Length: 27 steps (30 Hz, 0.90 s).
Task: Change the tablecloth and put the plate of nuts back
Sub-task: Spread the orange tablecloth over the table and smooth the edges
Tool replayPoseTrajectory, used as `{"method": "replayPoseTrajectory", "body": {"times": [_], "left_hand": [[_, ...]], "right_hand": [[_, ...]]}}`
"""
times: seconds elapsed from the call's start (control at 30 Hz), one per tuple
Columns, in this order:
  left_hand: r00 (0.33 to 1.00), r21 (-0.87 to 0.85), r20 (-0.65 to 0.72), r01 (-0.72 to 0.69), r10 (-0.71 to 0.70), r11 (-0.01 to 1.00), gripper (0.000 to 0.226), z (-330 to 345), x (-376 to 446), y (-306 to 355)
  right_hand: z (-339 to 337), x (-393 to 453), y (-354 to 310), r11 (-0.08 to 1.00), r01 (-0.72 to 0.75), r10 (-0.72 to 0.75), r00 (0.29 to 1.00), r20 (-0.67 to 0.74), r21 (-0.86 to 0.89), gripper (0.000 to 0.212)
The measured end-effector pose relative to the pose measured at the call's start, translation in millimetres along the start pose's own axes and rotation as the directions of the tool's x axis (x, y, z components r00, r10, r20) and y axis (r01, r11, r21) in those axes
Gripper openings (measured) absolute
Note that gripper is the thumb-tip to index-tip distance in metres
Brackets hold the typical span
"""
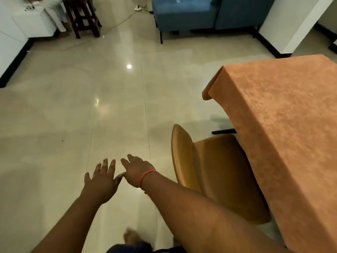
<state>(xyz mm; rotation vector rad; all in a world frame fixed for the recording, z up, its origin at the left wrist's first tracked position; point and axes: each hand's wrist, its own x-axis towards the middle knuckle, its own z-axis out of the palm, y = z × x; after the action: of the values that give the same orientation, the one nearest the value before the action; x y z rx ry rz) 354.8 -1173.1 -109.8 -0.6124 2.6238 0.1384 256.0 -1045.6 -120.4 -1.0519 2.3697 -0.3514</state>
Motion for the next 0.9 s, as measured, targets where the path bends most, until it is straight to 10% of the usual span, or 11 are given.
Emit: {"method": "replayPoseTrajectory", "body": {"times": [0.43, 0.9], "left_hand": [[0.87, 0.237, 0.093, -0.491, 0.484, 0.838, 0.072, -171, 337, 13], [0.647, 0.342, 0.26, -0.756, 0.717, 0.558, 0.071, -282, 598, 215]], "right_hand": [[-139, 224, 78, 0.855, -0.451, 0.489, 0.865, -0.11, 0.255, 0.063], [-269, 361, 304, 0.606, -0.683, 0.758, 0.651, -0.036, 0.408, 0.064]]}}
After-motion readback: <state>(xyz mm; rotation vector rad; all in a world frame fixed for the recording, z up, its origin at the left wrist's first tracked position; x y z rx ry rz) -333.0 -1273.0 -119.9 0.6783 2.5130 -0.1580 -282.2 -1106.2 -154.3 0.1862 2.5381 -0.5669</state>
